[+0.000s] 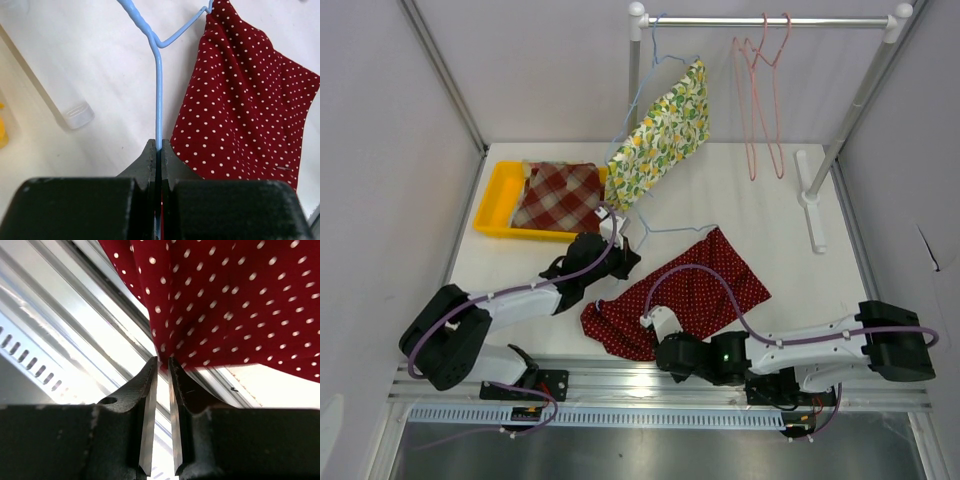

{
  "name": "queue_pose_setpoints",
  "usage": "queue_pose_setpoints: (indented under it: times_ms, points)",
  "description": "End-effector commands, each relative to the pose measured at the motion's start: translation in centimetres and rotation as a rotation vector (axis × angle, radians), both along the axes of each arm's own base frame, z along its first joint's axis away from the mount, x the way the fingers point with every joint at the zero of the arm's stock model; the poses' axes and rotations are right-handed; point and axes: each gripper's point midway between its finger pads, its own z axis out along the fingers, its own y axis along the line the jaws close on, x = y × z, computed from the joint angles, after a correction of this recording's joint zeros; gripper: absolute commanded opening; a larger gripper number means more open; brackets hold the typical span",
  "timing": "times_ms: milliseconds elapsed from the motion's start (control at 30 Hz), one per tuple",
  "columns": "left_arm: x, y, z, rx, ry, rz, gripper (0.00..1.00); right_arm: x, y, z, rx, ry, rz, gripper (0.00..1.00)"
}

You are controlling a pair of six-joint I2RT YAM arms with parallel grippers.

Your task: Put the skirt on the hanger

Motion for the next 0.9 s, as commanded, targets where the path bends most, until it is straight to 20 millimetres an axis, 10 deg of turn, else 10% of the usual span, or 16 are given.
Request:
queue_pose_setpoints:
  times_ms: [0, 333, 533, 867]
  points:
    - [0.8, -0.4, 3.3, -0.057, -0.084, 0.028, 0.00, -0.2, 2.5, 1.5, 0.059, -0.003, -0.004, 0.20]
    - [-0.9, -1.5, 3.1, -0.071, -0.092, 0.000, 0.00, 1.9, 4.1, 3.9, 0.123, -0.012, -0.038, 0.44]
    - [-0.9, -1.6, 1.3, -0.041, -0.059, -0.005, 0.00, 9.8, -2.5, 6.6, 0.163, -0.071, -0.454, 0.63]
    - [-1.3, -1.6, 1.2, -0.046, -0.058, -0.020, 0.00, 20.4, -13.7, 3.5, 0.148, -0.020, -0.997, 0.48]
